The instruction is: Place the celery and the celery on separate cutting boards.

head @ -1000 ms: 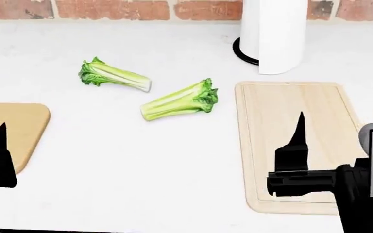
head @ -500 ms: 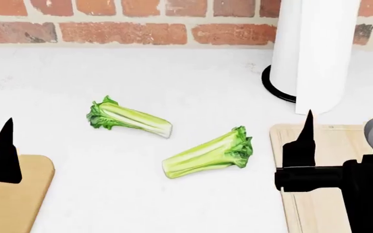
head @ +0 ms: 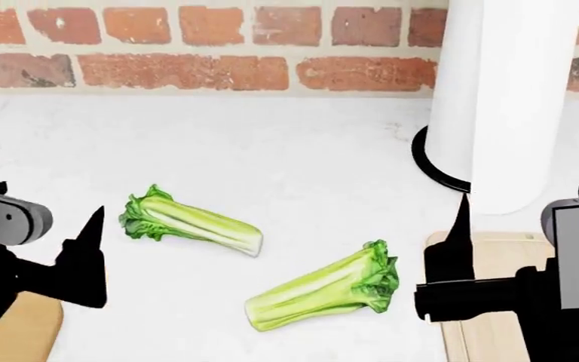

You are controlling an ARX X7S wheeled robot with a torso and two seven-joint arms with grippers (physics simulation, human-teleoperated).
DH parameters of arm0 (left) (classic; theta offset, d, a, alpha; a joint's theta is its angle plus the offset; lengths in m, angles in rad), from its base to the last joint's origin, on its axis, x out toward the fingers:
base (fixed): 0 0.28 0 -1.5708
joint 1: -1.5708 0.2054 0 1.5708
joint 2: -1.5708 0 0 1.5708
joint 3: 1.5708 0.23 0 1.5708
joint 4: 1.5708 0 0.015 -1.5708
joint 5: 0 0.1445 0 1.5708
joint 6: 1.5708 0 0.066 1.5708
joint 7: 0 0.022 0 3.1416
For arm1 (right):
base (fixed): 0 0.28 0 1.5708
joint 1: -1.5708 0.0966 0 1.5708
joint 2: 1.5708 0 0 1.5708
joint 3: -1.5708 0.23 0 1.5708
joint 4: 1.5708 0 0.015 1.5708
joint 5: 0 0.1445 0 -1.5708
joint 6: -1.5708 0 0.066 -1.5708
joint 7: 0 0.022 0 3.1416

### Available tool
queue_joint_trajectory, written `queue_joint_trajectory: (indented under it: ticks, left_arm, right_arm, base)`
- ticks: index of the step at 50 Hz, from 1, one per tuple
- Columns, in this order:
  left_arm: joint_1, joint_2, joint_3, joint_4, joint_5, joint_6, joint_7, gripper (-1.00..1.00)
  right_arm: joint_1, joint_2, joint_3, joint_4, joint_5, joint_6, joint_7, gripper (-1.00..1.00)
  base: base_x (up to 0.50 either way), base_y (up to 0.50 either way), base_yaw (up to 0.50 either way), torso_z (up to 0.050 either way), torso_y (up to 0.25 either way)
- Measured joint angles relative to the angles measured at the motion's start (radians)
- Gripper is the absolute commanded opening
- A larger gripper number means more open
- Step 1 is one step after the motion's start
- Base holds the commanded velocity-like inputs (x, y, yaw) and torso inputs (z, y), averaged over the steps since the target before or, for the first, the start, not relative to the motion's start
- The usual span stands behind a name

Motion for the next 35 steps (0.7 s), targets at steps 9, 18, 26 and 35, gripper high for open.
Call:
queue_joint_trajectory:
  ticks: [9,18,26,35]
  left_arm:
    - [-0.060,0.095,0.134,-0.058,-0.021,-0.007,0.023,1.00]
    - [-0.110,0.167,0.283,-0.169,0.002,0.037,0.050,1.00]
    - [-0.139,0.203,0.377,-0.252,0.019,0.076,0.075,1.00]
    - [-0.151,0.226,0.448,-0.307,0.018,0.096,0.100,1.00]
  right_arm:
    - [-0.009,0.006,0.012,-0.002,0.010,0.006,-0.007,1.00]
    - [-0.012,0.016,0.048,-0.031,0.024,0.040,-0.015,1.00]
    - [-0.022,0.027,0.061,-0.047,0.027,0.055,-0.013,1.00]
    - [-0.040,0.038,0.063,-0.052,0.030,0.056,-0.010,1.00]
  base:
    - [0.00,0.00,0.00,0.000,0.000]
    - [0.00,0.00,0.00,0.000,0.000]
    - [0.00,0.00,0.00,0.000,0.000]
    - [0.00,0.00,0.00,0.000,0.000]
